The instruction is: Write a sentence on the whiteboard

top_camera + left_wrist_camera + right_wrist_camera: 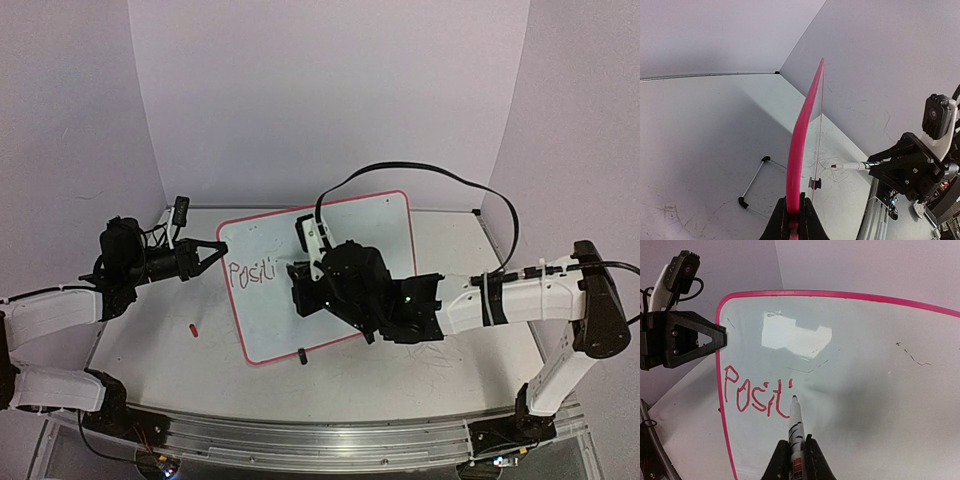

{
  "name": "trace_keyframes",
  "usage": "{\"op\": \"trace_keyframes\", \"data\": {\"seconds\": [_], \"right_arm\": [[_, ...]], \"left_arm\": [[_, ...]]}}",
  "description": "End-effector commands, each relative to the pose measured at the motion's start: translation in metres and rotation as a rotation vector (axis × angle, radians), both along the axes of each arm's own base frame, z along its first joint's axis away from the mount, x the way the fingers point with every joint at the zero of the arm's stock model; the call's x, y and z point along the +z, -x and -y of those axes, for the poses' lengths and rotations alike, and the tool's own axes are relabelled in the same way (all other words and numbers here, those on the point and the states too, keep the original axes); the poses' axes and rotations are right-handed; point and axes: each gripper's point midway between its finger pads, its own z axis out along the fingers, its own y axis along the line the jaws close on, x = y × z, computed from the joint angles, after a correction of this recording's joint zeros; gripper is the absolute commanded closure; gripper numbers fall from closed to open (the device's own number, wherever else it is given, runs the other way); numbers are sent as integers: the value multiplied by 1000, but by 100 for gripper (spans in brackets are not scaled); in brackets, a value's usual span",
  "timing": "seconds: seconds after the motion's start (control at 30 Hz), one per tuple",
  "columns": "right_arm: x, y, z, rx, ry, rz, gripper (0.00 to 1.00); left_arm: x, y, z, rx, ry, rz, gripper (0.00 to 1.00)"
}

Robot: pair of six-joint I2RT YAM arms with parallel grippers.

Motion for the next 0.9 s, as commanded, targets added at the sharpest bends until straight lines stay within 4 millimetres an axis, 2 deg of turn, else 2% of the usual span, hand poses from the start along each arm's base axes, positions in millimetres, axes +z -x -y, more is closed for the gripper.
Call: {"op": "trace_keyframes", "data": {"seconds": [0.0, 0.53, 0.87], "right_arm": [[13, -4, 4, -15, -27, 16, 100], [15, -5, 13, -30, -24, 41, 100], [19, -4, 4, -1, -29, 55, 100]], "left_arm": [[17, -1, 1, 0, 3, 92, 100], [15, -1, 2, -4, 1, 86, 100], [14, -2, 3, -5, -1, 83, 100]]}}
